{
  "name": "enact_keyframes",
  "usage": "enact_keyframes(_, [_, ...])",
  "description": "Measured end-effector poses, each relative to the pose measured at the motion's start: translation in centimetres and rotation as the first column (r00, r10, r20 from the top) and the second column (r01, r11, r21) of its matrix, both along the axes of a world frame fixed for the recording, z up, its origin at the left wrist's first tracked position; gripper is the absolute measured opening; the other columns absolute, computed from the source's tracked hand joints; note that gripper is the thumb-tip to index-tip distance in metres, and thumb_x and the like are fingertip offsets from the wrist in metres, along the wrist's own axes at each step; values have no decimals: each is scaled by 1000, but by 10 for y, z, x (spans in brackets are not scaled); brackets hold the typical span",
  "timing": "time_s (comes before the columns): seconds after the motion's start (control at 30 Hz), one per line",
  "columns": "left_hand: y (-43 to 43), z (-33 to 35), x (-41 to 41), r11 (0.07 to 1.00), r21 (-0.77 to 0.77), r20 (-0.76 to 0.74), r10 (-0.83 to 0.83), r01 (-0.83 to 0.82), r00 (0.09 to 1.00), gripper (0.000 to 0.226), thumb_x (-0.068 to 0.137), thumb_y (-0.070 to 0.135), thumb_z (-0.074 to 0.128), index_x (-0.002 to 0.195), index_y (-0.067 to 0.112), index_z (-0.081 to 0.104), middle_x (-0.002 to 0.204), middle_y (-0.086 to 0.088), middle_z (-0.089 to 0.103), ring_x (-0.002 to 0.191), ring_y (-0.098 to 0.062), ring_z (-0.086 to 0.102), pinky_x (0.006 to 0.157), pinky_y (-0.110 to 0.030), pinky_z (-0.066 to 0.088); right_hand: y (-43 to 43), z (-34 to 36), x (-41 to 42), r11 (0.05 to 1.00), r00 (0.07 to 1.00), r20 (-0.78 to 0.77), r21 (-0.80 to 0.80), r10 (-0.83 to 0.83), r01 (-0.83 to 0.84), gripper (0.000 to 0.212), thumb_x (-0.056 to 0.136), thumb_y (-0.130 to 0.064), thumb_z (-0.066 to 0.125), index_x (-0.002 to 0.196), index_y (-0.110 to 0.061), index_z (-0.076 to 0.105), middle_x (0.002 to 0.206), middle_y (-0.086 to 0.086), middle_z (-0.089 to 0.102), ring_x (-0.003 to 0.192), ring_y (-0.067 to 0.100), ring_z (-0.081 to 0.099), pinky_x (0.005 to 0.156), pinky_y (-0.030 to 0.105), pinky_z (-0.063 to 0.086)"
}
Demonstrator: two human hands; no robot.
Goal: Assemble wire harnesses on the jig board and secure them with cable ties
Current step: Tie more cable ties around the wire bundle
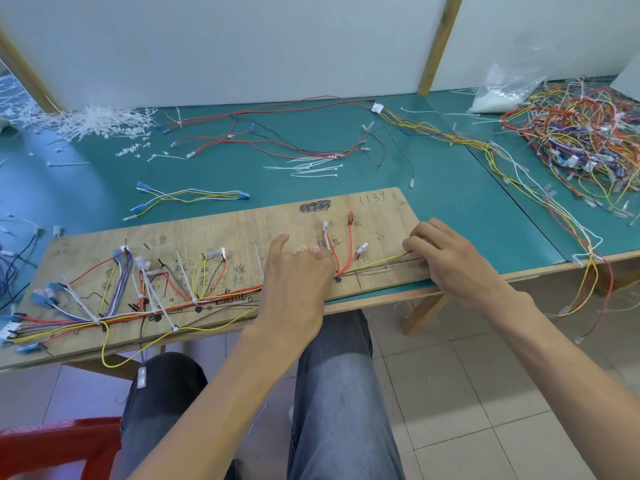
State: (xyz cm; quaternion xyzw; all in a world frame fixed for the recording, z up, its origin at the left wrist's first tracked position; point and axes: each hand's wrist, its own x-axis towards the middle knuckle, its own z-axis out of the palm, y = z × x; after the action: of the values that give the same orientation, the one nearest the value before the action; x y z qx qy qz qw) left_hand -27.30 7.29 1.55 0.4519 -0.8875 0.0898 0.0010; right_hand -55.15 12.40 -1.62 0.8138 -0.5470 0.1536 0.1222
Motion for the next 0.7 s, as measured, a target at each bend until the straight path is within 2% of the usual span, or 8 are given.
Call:
enact_keyframes(0.1, [0, -2, 1, 1000, -5, -2, -5, 5, 1000, 34, 91, 11, 63, 125, 14, 59, 92, 0, 72, 90, -24, 71, 123, -42, 21, -1, -4, 1, 999, 1000, 6, -47, -10, 10, 25, 92, 22, 53, 100, 1, 64, 100, 15, 58, 85, 33, 54, 65, 44, 55])
enact_keyframes(0.17, [1, -2, 0, 1000, -3, -5, -7, 7, 1000, 38, 89, 10, 64, 127, 13, 59, 92, 0, 73, 91, -24, 71, 123, -42, 21, -2, -6, 2, 996, 1000, -17, -92, 19, -21, 23, 98, 14, 46, 98, 2, 65, 98, 15, 60, 84, 33, 54, 68, 42, 54])
enact_keyframes(0.27, [0, -3, 0, 1000, -5, -3, -16, 16, 1000, 37, 89, 14, 68, 125, 15, 61, 92, 1, 73, 89, -23, 71, 123, -41, 23, -4, -5, 0, 988, 998, -39, -139, 58, -63, 40, 109, 2, 27, 96, 2, 65, 96, 16, 61, 82, 31, 52, 70, 40, 53])
enact_keyframes(0.33, [1, -3, 0, 1000, -3, 8, -26, 26, 1000, 33, 89, 17, 71, 121, 18, 63, 91, 2, 72, 87, -21, 71, 121, -41, 26, -3, -2, 2, 983, 996, -33, -162, 81, -86, 41, 109, 4, 23, 97, 1, 62, 96, 15, 58, 82, 30, 48, 70, 39, 50])
enact_keyframes(0.43, [1, -3, 0, 1000, -17, -5, -27, 27, 1000, 31, 87, 18, 74, 116, 19, 66, 88, 3, 72, 84, -20, 71, 119, -41, 30, -14, 16, 11, 973, 993, 6, -201, 116, -112, 33, 104, 12, 28, 100, -6, 55, 97, 11, 51, 82, 28, 42, 73, 34, 40])
enact_keyframes(0.53, [1, -1, 2, 1000, 7, -19, -13, 14, 1000, 31, 88, 13, 67, 118, 19, 62, 93, 3, 70, 88, -22, 70, 121, -41, 28, -31, 39, 14, 997, 994, -108, -81, 9, -17, 27, 93, 15, 51, 97, -10, 57, 93, 6, 52, 81, 29, 44, 72, 37, 32])
enact_keyframes(0.6, [-1, 0, 5, 1000, 8, -31, -11, 11, 999, 39, 84, 8, 59, 121, 18, 56, 95, 2, 69, 89, -24, 70, 121, -42, 24, -29, 44, 11, 990, 977, -196, 96, -83, 103, 22, 92, 1, 64, 102, -19, 60, 96, -3, 57, 90, 26, 48, 80, 37, 29])
enact_keyframes(0.7, [-2, 0, 7, 1000, 4, -39, -27, 27, 999, 46, 78, 7, 58, 122, 15, 54, 93, 0, 69, 86, -25, 69, 120, -44, 25, -12, 40, 18, 942, 970, -173, 261, -171, 213, 32, 95, -32, 62, 126, -27, 59, 114, -8, 61, 111, 24, 53, 100, 44, 27])
